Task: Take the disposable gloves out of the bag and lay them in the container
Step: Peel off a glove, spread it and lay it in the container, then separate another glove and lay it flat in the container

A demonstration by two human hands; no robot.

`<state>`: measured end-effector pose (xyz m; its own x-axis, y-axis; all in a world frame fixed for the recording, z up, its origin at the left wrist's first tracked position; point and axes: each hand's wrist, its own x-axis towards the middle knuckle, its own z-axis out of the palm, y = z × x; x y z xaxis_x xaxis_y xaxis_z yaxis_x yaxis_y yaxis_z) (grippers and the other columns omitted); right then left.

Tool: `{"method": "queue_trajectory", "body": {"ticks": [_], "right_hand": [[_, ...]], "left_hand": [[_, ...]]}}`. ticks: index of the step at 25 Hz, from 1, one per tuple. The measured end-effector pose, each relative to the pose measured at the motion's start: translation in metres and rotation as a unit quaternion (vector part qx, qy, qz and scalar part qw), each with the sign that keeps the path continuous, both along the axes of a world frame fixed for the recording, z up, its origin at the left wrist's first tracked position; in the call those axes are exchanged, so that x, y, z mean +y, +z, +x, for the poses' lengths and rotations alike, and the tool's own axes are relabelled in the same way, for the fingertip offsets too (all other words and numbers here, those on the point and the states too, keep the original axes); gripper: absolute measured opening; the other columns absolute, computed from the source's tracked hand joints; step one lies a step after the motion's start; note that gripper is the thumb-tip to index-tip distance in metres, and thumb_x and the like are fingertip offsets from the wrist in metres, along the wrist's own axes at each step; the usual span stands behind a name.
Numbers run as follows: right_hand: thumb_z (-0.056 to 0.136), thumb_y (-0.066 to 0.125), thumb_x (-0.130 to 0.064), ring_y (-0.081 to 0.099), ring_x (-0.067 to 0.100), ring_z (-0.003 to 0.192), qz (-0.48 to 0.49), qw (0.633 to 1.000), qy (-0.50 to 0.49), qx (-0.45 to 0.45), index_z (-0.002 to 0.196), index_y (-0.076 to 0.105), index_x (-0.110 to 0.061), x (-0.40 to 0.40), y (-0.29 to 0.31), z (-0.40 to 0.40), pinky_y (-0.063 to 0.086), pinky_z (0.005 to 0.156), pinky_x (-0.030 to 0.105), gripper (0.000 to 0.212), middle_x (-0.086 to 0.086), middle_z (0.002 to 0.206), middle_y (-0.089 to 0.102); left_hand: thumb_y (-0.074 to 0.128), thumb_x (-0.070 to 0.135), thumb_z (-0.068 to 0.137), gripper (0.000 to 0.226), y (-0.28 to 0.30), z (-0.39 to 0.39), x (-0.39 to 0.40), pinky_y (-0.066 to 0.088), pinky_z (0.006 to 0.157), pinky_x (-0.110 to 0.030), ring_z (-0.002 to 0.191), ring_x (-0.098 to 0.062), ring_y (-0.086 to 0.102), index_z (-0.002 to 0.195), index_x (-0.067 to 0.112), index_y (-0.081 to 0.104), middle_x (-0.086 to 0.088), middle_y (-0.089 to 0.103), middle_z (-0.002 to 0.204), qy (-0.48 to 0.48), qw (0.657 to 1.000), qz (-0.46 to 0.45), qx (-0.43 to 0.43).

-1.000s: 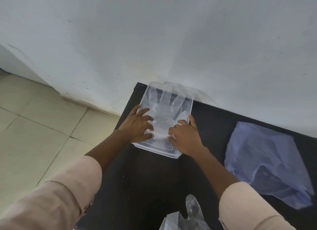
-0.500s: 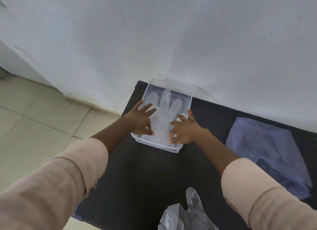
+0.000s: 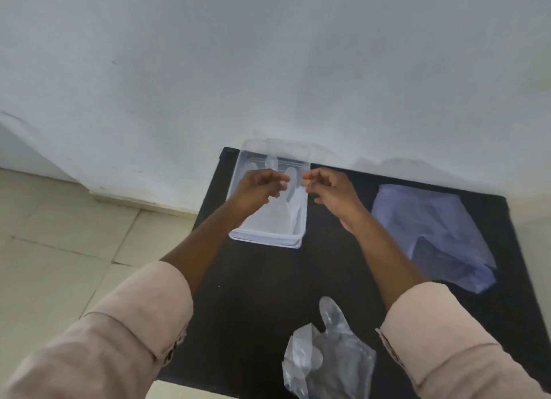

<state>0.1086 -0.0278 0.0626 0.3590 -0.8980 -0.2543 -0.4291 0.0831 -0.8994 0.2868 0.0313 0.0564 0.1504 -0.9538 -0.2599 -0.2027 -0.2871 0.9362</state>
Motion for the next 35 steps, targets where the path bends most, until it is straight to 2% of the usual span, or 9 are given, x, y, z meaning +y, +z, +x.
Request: {"method": "queue_trajectory", "body": {"ticks": [3,12,16,20,23,26,29,32,35], "right_hand": [[0.092,0.061,-0.017,0.068,0.018,0.097,0.009,0.998,-0.052,-0.018,0.102,0.068,-0.020,0.035,0.000,-0.032,0.053,0.078,0.030,0.013,0.004,0.103,0.072],[0.093,0.060,-0.020,0.069,0.019,0.096,0.080,0.986,-0.145,-0.016,0.097,0.067,-0.023,0.141,-0.029,-0.133,0.053,0.081,0.033,0.009,0.004,0.101,0.073],[0.092,0.061,-0.019,0.069,0.016,0.086,0.111,0.981,-0.160,-0.001,0.095,0.068,-0.020,0.180,-0.057,-0.174,0.052,0.078,0.031,0.008,0.006,0.097,0.074],[0.086,0.067,-0.019,0.063,0.016,0.081,0.081,0.974,-0.134,0.164,0.093,0.068,-0.015,0.207,-0.099,-0.202,0.046,0.072,0.026,0.008,0.006,0.094,0.072],[0.085,0.065,-0.029,0.060,0.028,0.096,0.066,0.951,-0.057,0.297,0.103,0.059,-0.011,0.220,-0.125,-0.203,0.049,0.081,0.037,0.027,0.011,0.106,0.063],[0.089,0.057,-0.029,0.059,0.032,0.100,0.040,0.927,0.004,0.374,0.099,0.060,-0.012,0.225,-0.134,-0.195,0.048,0.087,0.043,0.020,0.011,0.106,0.060],[0.083,0.056,-0.016,0.058,0.025,0.075,0.119,0.953,-0.038,0.275,0.072,0.058,-0.013,0.227,-0.127,-0.182,0.044,0.068,0.033,0.012,0.007,0.077,0.059],[0.081,0.057,-0.009,0.045,0.018,0.059,0.240,0.948,-0.202,0.043,0.065,0.054,-0.010,0.230,-0.109,-0.170,0.033,0.054,0.028,0.016,0.005,0.062,0.049],[0.084,0.059,-0.016,0.048,0.015,0.064,0.328,0.903,-0.273,-0.045,0.072,0.058,-0.013,0.236,-0.091,-0.161,0.037,0.059,0.030,0.012,0.001,0.067,0.055]], "left_hand": [[0.060,0.023,0.093,0.013,0.007,-0.033,0.017,0.052,0.086,-0.035,0.096,-0.021,0.068,0.097,0.027,0.072,-0.004,0.074,0.103,-0.038,0.998,0.018,0.051],[0.059,0.019,0.093,0.020,-0.019,-0.134,0.094,0.046,0.075,-0.029,0.088,-0.016,0.064,0.111,0.016,0.069,-0.009,0.073,0.106,-0.130,0.987,0.090,0.037],[0.060,0.013,0.093,0.019,-0.040,-0.170,0.123,0.047,0.061,-0.013,0.070,0.001,0.064,0.110,0.010,0.070,-0.007,0.071,0.094,-0.120,0.986,0.099,0.057],[0.062,0.011,0.092,0.017,-0.065,-0.192,0.159,0.046,0.057,-0.008,0.074,-0.004,0.064,0.106,0.010,0.071,-0.004,0.070,0.091,-0.120,0.984,0.124,0.046],[0.065,0.010,0.090,0.013,-0.080,-0.195,0.181,0.052,0.067,-0.016,0.084,-0.013,0.065,0.096,0.016,0.074,-0.006,0.071,0.093,-0.096,0.985,0.132,0.052],[0.066,0.010,0.089,0.015,-0.084,-0.189,0.195,0.052,0.072,-0.019,0.088,-0.015,0.068,0.091,0.021,0.076,-0.002,0.074,0.094,-0.057,0.990,0.131,0.013],[0.072,0.017,0.084,0.013,-0.085,-0.187,0.212,0.054,0.074,-0.019,0.091,-0.015,0.067,0.096,0.022,0.072,0.004,0.071,0.095,-0.020,0.990,0.099,-0.102],[0.082,0.034,0.067,0.061,-0.090,-0.204,0.236,0.051,0.093,-0.039,0.110,-0.020,0.057,0.121,0.024,0.056,-0.001,0.059,0.121,-0.104,0.960,0.090,-0.244],[0.080,0.055,0.062,0.098,-0.098,-0.231,0.249,0.040,0.108,-0.047,0.131,-0.025,0.041,0.141,0.025,0.032,-0.004,0.040,0.146,-0.122,0.927,0.117,-0.334]]}}
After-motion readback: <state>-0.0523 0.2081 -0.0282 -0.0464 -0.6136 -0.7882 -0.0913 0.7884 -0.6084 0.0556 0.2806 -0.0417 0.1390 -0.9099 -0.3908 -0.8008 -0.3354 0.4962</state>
